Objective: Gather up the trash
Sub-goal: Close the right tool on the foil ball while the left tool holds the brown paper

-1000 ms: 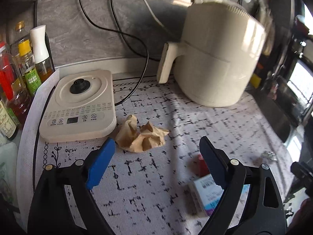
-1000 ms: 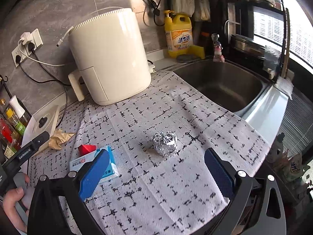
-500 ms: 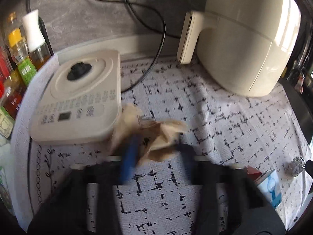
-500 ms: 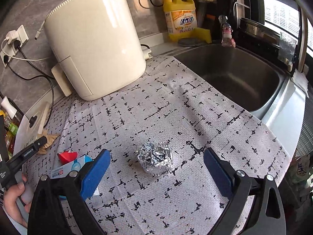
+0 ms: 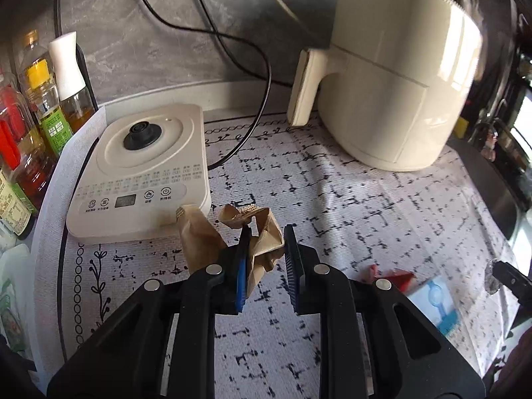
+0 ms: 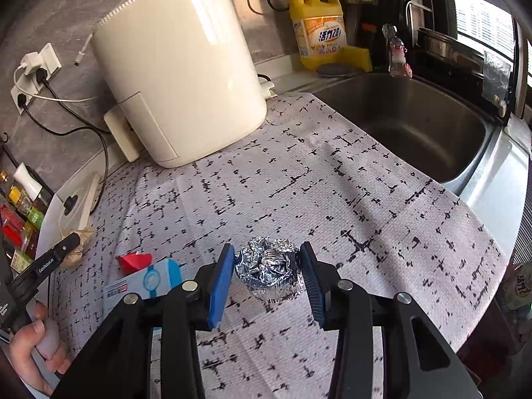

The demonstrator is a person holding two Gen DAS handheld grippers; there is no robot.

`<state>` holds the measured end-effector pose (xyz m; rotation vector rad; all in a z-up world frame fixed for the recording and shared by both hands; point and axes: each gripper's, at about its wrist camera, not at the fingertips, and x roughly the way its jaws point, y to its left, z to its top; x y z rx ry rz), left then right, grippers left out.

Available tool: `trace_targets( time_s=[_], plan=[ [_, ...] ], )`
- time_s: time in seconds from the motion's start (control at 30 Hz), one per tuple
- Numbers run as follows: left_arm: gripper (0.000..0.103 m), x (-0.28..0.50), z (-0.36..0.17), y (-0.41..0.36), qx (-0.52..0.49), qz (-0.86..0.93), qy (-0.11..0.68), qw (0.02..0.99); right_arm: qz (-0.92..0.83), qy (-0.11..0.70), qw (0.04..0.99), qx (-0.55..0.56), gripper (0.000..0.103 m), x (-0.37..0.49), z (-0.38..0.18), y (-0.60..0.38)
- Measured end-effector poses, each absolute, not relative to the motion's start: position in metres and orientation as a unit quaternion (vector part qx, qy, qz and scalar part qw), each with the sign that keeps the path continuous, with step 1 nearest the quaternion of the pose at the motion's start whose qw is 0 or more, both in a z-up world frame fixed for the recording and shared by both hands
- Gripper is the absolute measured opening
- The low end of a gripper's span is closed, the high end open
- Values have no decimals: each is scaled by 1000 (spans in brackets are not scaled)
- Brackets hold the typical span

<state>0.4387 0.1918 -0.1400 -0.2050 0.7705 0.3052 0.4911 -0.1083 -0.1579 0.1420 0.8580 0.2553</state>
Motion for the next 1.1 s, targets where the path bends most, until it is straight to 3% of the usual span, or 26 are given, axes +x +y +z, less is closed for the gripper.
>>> trace_targets(
  time_s=[0.53, 1.1],
  plan=[
    [20, 394, -127, 167, -103, 51, 345, 932, 64, 391, 916, 67, 41, 398, -134, -112],
    [20, 364, -102, 52, -57, -53, 325, 942, 5, 353, 930, 100, 41, 310, -108, -192]
  ],
)
